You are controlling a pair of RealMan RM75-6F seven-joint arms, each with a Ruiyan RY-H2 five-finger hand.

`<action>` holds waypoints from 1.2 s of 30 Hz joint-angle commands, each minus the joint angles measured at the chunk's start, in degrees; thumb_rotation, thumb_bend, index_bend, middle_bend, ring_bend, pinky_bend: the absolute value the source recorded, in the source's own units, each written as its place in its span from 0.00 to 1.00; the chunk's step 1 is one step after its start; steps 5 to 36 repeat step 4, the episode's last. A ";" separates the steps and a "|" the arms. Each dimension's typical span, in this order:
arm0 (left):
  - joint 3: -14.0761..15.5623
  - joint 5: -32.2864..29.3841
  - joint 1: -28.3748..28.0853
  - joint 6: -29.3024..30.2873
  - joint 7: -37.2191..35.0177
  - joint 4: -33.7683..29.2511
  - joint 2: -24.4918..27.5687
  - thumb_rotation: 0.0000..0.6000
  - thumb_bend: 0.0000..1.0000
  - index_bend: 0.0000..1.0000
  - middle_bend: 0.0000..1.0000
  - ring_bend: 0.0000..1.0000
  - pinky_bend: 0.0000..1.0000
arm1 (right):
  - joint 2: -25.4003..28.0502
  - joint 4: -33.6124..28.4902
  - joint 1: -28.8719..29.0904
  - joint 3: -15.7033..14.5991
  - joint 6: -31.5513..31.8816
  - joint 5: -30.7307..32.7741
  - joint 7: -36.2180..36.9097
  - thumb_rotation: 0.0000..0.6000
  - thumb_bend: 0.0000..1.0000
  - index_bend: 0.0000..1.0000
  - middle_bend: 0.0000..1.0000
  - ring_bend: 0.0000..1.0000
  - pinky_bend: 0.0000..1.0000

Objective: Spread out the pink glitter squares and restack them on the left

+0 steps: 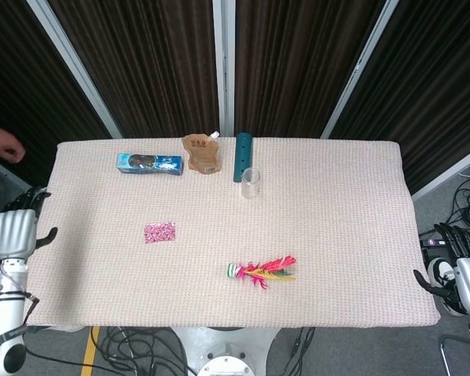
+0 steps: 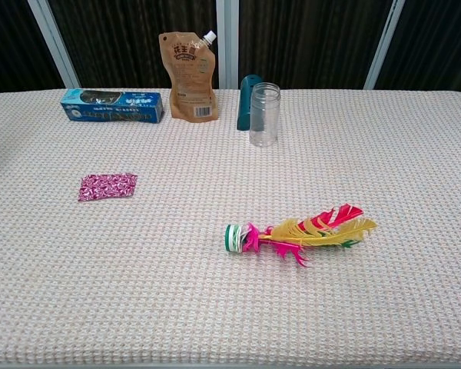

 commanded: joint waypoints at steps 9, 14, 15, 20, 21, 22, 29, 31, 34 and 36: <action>3.07 4.17 6.11 5.60 0.55 -5.70 3.18 1.00 0.29 0.29 0.24 0.22 0.30 | -0.34 -0.10 -0.12 0.05 0.70 -0.22 0.15 0.69 0.19 0.08 0.05 0.00 0.00; 3.07 4.17 6.11 5.60 0.55 -5.70 3.18 1.00 0.29 0.29 0.24 0.22 0.30 | -0.34 -0.10 -0.12 0.05 0.70 -0.22 0.15 0.69 0.19 0.08 0.05 0.00 0.00; 3.07 4.17 6.11 5.60 0.55 -5.70 3.18 1.00 0.29 0.29 0.24 0.22 0.30 | -0.34 -0.10 -0.12 0.05 0.70 -0.22 0.15 0.69 0.19 0.08 0.05 0.00 0.00; 3.07 4.17 6.11 5.60 0.55 -5.70 3.18 1.00 0.29 0.29 0.24 0.22 0.30 | -0.34 -0.10 -0.12 0.05 0.70 -0.22 0.15 0.69 0.19 0.08 0.05 0.00 0.00; 3.07 4.17 6.11 5.60 0.55 -5.70 3.18 1.00 0.29 0.29 0.24 0.22 0.30 | -0.34 -0.10 -0.12 0.05 0.70 -0.22 0.15 0.69 0.19 0.08 0.05 0.00 0.00; 3.07 4.17 6.11 5.60 0.55 -5.70 3.18 1.00 0.29 0.29 0.24 0.22 0.30 | -0.34 -0.10 -0.12 0.05 0.70 -0.22 0.15 0.69 0.19 0.08 0.05 0.00 0.00; 3.07 4.17 6.11 5.60 0.55 -5.70 3.18 1.00 0.29 0.29 0.24 0.22 0.30 | -0.34 -0.10 -0.12 0.05 0.70 -0.22 0.15 0.69 0.19 0.08 0.05 0.00 0.00; 3.07 4.17 6.11 5.60 0.55 -5.70 3.18 1.00 0.29 0.29 0.24 0.22 0.30 | -0.34 -0.10 -0.12 0.05 0.70 -0.22 0.15 0.69 0.19 0.08 0.05 0.00 0.00; 3.07 4.17 6.11 5.60 0.55 -5.70 3.18 1.00 0.29 0.29 0.24 0.22 0.30 | -0.34 -0.10 -0.12 0.05 0.70 -0.22 0.15 0.69 0.19 0.08 0.05 0.00 0.00; 3.07 4.17 6.11 5.60 0.55 -5.70 3.18 1.00 0.29 0.29 0.24 0.22 0.30 | -0.34 -0.10 -0.12 0.05 0.70 -0.22 0.15 0.69 0.19 0.08 0.05 0.00 0.00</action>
